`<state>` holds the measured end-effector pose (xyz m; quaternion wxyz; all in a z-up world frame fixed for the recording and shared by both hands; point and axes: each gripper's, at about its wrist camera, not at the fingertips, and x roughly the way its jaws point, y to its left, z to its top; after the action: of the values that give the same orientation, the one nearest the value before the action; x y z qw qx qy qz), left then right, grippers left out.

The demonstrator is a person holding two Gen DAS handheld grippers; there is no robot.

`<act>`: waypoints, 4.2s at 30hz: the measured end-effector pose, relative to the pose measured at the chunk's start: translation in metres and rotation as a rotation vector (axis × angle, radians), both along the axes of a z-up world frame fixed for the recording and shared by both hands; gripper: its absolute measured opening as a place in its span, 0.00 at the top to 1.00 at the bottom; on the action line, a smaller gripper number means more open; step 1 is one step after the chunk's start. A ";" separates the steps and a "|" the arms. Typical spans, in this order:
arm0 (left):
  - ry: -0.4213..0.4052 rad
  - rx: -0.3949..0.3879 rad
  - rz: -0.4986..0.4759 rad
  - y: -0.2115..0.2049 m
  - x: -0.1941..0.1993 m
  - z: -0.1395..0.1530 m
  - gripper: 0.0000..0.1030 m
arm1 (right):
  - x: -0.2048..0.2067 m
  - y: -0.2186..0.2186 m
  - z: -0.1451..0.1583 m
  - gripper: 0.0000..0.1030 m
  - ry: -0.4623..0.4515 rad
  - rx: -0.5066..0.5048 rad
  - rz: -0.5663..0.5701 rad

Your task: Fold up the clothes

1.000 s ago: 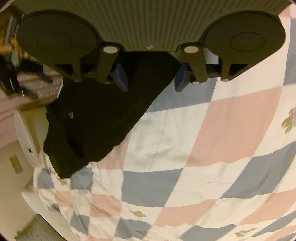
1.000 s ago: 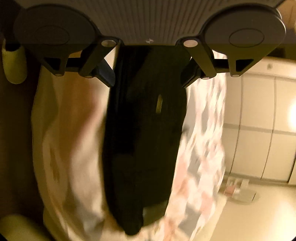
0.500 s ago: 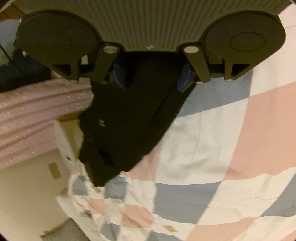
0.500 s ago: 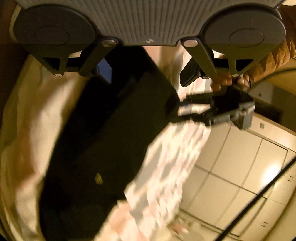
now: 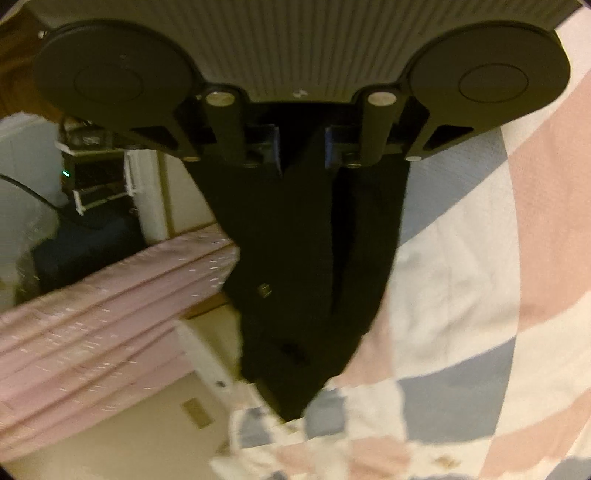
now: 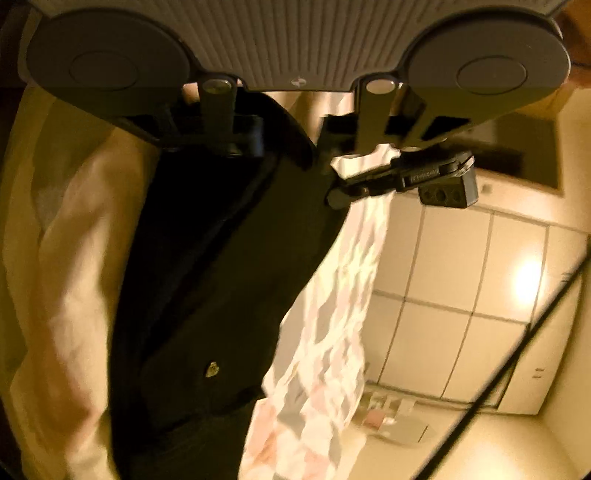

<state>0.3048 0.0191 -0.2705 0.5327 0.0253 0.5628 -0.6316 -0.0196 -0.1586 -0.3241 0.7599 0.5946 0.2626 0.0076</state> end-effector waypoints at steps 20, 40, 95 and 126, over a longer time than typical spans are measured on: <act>-0.125 0.129 -0.024 0.042 -0.038 -0.029 0.85 | -0.003 0.053 -0.053 0.84 0.279 0.098 0.074; -0.308 0.192 0.113 0.041 -0.053 0.013 0.74 | -0.028 -0.013 -0.023 0.78 0.420 -0.129 -0.209; -1.334 0.051 -0.750 0.065 -0.185 0.000 0.53 | 0.015 0.154 0.056 0.26 0.438 -1.059 0.441; -1.298 -0.088 -0.768 0.000 -0.162 0.016 0.79 | 0.040 0.103 0.090 0.76 0.223 -1.191 0.637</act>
<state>0.1427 0.0196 -0.2546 0.5002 0.5652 0.0618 -0.6531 0.0201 -0.0556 -0.2339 0.8865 -0.0339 0.4609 0.0236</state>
